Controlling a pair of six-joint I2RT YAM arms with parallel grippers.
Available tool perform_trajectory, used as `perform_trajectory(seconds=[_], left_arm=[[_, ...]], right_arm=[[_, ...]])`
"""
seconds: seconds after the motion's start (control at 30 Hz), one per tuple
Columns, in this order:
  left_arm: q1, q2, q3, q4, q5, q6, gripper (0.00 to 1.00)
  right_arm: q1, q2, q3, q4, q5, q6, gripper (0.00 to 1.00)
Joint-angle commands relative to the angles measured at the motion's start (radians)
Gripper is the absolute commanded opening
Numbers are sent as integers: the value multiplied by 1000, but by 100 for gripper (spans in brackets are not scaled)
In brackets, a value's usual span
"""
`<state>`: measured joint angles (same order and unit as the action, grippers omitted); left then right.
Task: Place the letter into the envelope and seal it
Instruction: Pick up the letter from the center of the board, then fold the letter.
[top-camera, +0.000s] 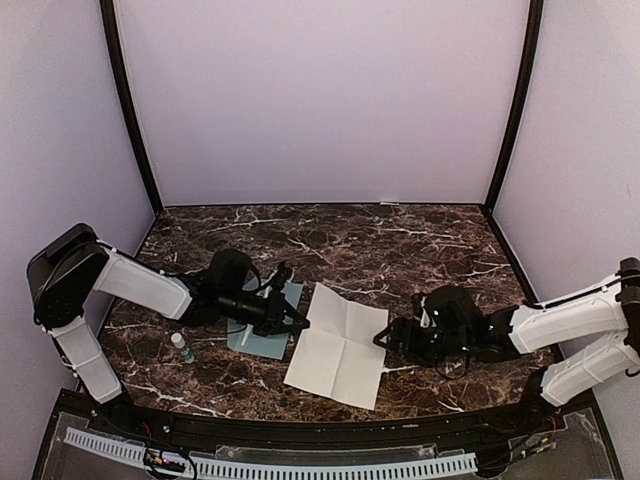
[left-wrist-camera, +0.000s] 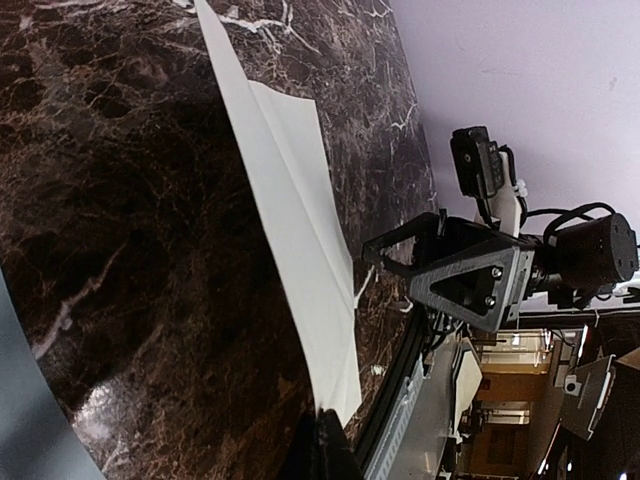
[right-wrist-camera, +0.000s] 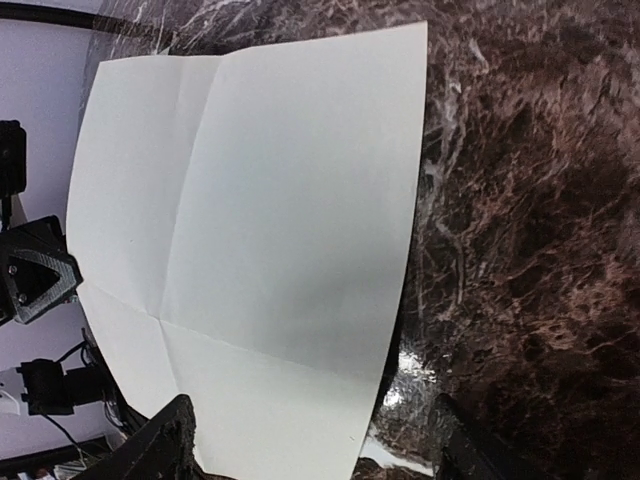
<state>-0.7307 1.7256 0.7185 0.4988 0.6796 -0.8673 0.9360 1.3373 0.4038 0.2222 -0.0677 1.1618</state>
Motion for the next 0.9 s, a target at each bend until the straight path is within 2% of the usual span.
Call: perform_trajectory(seconds=[0.0,0.13,0.3,0.6,0.87], left_arm=[[23,-71,61,-103,82,98,0],[43,-111,174,-349,116,257,0],[63,-156,337,-559,187,402,0],[66,-188,593,-902,210,560,0],[72,-206,654,-1003,256,577,0]], right_arm=[[1,-162,71,-200,145,-124,80],[-3,-309,137,-293,175,-331,85],[-2,-378,292,-354,82,-635,86],[38,-184,611,-447,-41,-923,86],[90,-30,725,-496,-31,-1071,85]])
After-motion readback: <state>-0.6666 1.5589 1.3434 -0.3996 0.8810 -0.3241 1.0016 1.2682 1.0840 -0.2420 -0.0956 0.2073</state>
